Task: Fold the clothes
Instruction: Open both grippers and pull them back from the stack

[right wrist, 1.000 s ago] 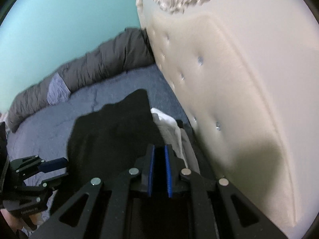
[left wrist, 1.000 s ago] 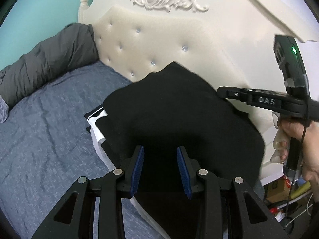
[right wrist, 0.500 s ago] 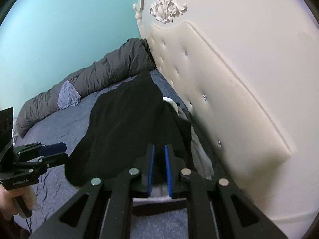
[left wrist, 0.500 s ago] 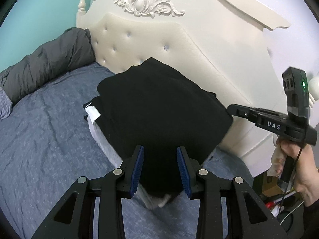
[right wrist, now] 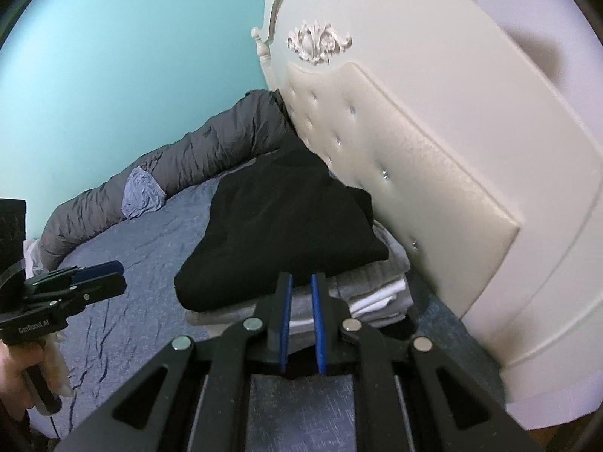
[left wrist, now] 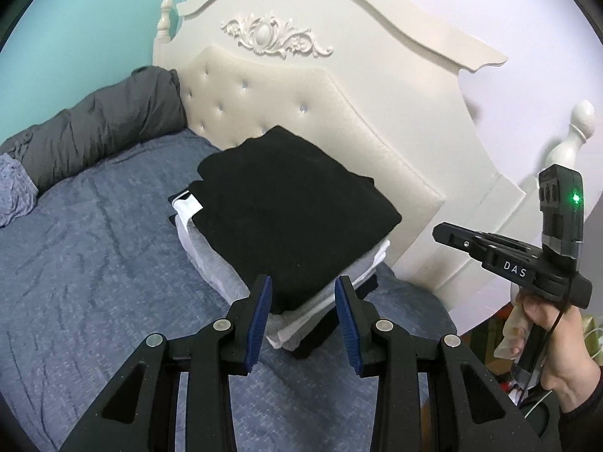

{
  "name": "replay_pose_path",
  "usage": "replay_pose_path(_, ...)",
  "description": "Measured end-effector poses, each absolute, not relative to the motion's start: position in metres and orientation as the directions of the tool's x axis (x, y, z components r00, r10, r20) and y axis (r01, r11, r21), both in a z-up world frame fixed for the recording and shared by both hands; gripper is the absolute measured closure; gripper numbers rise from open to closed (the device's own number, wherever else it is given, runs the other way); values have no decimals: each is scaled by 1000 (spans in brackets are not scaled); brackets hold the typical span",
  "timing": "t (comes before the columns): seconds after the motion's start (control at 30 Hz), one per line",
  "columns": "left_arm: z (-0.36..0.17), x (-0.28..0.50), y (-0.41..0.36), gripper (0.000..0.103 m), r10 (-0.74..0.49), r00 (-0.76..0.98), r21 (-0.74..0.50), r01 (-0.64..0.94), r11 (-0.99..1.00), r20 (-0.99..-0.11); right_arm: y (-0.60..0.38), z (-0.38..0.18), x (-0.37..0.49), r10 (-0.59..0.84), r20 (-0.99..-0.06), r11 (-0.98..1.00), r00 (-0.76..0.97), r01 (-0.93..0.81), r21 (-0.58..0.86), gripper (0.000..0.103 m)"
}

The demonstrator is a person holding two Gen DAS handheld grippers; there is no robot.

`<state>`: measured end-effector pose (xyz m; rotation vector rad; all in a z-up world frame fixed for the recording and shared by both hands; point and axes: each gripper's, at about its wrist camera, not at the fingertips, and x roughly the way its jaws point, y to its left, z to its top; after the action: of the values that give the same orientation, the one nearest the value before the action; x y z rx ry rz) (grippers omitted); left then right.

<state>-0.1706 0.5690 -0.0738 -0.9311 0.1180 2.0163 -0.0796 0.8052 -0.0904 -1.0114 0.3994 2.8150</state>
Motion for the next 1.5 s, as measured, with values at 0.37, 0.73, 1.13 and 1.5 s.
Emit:
replay_pose_path(0.37, -45, -133, 529, 58, 709, -349, -264, -755, -600, -613, 773, -68, -27, 37, -602, -940, -798, -232, 250, 93)
replay_pose_path(0.73, -22, -95, 498, 56, 715, -376, -240, -764, -599, -589, 738, -49, 18, 56, -573, -941, -818, -236, 245, 92)
replay_pose_path(1.13, -1, -50, 468, 47, 728, -396, -205, -785, -585, -559, 699, -29, 72, 94, -542, -944, -835, -248, 218, 80)
replay_pose_path(1.5, 1, -17, 434, 37, 738, -407, -190, -794, -577, -539, 659, -24, 120, 130, -497, -933, -858, -275, 231, 47)
